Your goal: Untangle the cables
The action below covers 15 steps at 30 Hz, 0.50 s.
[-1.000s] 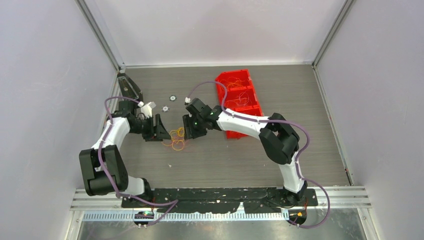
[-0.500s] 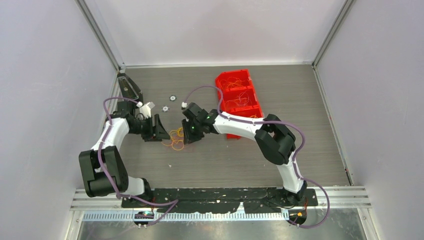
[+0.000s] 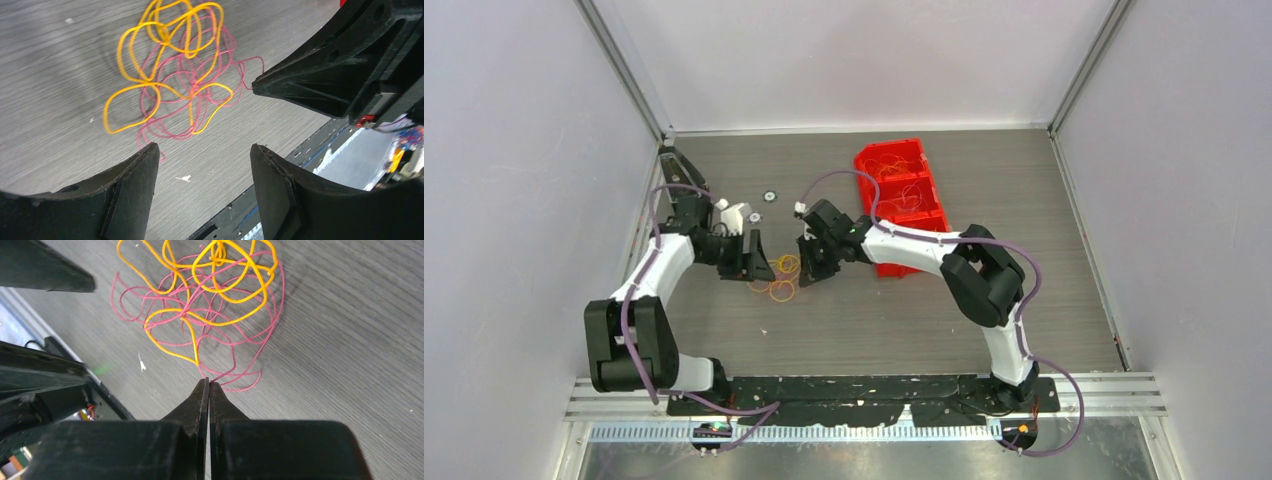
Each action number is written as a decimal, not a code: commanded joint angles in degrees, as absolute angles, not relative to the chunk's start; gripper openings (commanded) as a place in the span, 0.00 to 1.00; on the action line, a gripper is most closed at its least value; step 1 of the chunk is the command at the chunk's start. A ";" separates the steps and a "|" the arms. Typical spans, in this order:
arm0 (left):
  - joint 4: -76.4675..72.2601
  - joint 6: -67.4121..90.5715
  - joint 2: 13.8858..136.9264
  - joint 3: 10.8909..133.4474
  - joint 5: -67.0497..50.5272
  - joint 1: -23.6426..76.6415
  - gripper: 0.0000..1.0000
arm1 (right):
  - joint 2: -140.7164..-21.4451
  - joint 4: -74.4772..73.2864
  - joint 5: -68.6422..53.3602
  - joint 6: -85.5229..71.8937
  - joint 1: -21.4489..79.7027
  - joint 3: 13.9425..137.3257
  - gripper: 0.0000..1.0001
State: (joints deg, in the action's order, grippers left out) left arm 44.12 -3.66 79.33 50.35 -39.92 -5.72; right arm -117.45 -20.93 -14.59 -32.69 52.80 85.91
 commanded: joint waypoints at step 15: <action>41.90 -4.29 96.48 60.88 -21.52 5.83 0.33 | -99.10 -16.32 -24.96 -18.69 42.69 81.75 0.05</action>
